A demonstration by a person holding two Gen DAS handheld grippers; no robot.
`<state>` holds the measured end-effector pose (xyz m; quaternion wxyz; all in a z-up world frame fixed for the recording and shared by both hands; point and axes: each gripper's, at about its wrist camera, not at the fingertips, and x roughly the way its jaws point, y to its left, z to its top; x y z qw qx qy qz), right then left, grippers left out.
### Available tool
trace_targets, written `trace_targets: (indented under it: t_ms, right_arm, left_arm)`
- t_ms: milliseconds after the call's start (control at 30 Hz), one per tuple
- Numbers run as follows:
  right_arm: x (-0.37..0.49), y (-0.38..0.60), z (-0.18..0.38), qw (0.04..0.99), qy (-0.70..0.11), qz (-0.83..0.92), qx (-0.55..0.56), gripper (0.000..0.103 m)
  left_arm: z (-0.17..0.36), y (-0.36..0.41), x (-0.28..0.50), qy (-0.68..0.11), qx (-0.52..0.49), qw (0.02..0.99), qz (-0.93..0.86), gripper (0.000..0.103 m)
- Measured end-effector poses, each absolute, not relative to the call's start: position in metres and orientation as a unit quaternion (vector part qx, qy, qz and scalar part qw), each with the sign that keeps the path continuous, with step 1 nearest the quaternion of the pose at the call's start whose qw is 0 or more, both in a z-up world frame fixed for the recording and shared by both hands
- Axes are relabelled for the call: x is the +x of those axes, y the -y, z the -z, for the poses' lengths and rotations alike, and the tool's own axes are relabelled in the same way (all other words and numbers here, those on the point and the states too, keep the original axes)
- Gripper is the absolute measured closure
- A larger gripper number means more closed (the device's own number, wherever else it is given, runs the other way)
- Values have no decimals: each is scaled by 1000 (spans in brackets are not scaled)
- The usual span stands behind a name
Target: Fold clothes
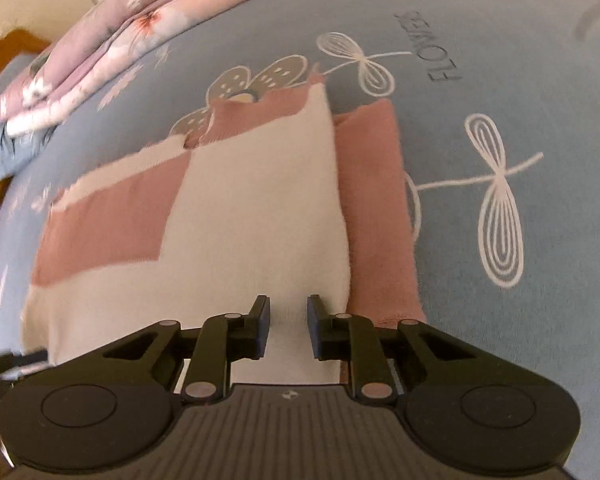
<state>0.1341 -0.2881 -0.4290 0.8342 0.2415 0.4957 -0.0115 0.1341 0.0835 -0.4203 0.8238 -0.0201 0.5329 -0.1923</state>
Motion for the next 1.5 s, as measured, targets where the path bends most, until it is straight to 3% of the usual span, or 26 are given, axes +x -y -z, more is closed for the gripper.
trace_targets:
  t_ms: [233, 533, 1500]
  right_arm:
    - [141, 277, 426, 835, -506, 27, 213, 73]
    - [148, 265, 426, 835, -519, 33, 180, 60]
    - [147, 275, 429, 833, -511, 25, 209, 59]
  left_arm:
    - [388, -79, 146, -516, 5, 839, 172, 37]
    - [409, -89, 171, -558, -26, 817, 142, 37]
    - [428, -97, 169, -575, -24, 804, 150, 34]
